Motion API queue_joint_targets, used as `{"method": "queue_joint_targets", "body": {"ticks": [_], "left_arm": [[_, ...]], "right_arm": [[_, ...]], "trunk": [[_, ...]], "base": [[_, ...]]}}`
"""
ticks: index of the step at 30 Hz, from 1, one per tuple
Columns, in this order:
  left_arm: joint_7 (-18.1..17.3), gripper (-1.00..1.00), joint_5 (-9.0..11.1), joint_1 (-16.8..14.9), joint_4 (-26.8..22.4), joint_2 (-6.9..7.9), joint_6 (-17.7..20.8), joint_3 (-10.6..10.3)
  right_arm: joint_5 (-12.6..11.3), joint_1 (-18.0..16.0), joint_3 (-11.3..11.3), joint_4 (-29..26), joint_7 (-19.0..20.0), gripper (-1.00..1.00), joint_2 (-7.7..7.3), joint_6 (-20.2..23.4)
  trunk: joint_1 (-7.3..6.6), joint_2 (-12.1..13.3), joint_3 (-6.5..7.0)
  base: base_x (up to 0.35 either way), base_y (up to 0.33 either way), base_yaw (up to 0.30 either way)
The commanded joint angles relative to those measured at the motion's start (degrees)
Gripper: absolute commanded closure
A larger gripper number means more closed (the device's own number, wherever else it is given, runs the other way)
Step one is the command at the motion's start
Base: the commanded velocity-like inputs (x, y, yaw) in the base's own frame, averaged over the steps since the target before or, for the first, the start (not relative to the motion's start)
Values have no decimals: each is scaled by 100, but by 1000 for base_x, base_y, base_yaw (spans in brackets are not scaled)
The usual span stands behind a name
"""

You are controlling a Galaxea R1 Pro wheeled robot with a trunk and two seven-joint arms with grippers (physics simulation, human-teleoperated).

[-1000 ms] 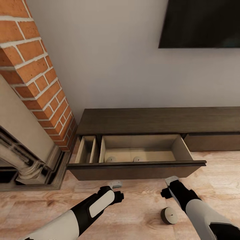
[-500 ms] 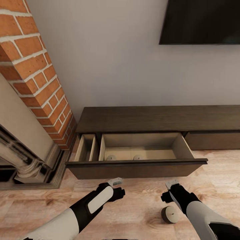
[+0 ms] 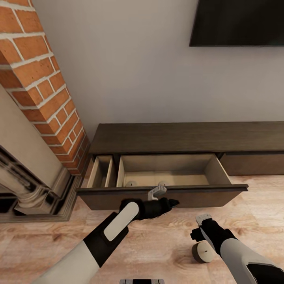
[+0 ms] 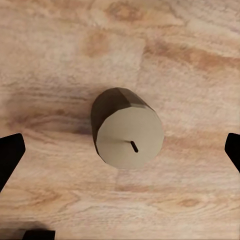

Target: Place each of the two pumpkins and all three candles from the living room inside a cabinet in the living room (use any cabinet), then make sure every cabinet is closed, and position the cauldron so it is next to a table in the living room.

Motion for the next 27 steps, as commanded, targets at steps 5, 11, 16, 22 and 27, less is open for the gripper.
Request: {"method": "queue_joint_targets", "body": {"ticks": [5, 11, 16, 22, 27], "left_arm": [[-14, -100, 12, 0, -543, 64, -108, 215], [-10, -100, 30, 2, -699, 145, -75, 477], [-7, -100, 253, 3, -711, 321, -55, 498], [-6, -100, 363, 3, -702, 336, -54, 485], [-6, -100, 366, 3, -699, 336, -57, 483]], "right_arm": [[0, -1, 0, 0, 0, -100, -14, 0], [0, 6, 0, 52, -10, -100, 1, -18], [0, 6, -9, 173, -51, -100, -27, -144], [0, 8, -109, 192, -243, -100, -38, -189], [0, 8, -266, 193, -357, -100, -43, -208]], "trunk": [[110, -202, -90], [242, -443, -198], [352, -643, -288], [484, -884, -396], [594, -1084, -485]], "base": [[0, 0, 0], [0, 0, 0], [0, 0, 0], [0, 0, 0], [0, 0, 0]]}}
